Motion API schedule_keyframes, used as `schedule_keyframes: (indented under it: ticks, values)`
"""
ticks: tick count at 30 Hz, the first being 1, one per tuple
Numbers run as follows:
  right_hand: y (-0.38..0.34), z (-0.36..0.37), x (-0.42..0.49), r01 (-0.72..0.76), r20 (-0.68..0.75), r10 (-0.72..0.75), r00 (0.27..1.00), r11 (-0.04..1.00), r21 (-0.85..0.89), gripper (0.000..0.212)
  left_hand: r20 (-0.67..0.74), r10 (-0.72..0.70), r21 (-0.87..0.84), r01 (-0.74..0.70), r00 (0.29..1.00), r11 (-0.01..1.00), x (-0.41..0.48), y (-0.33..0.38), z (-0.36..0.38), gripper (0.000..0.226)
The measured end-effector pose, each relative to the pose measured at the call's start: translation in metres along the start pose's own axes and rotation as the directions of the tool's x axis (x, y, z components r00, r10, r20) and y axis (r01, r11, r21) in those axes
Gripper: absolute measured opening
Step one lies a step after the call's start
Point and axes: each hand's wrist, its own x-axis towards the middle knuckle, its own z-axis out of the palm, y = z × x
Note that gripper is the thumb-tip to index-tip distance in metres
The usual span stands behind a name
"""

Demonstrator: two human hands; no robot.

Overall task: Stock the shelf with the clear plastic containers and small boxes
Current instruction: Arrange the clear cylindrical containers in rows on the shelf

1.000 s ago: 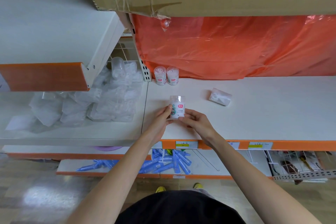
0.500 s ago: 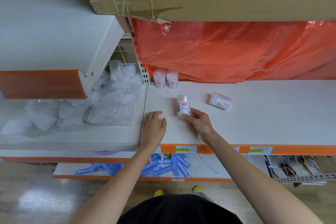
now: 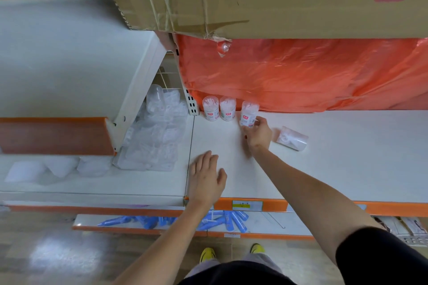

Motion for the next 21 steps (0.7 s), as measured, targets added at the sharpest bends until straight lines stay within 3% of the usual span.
schedule_keyframes:
  ticks: [10, 21]
  values:
    - [-0.006, 0.002, 0.024, 0.130, 0.060, -0.120, 0.991, 0.971, -0.199, 0.033, -0.026, -0.008, 0.010, 0.008, 1.000, 1.000, 0.000, -0.001, 0.004, 0.046]
    - [-0.007, 0.007, 0.031, 0.146, 0.085, -0.123, 0.989, 0.918, -0.368, 0.039, -0.016, -0.011, 0.022, 0.011, 1.000, 1.000, 0.000, -0.001, 0.003, 0.047]
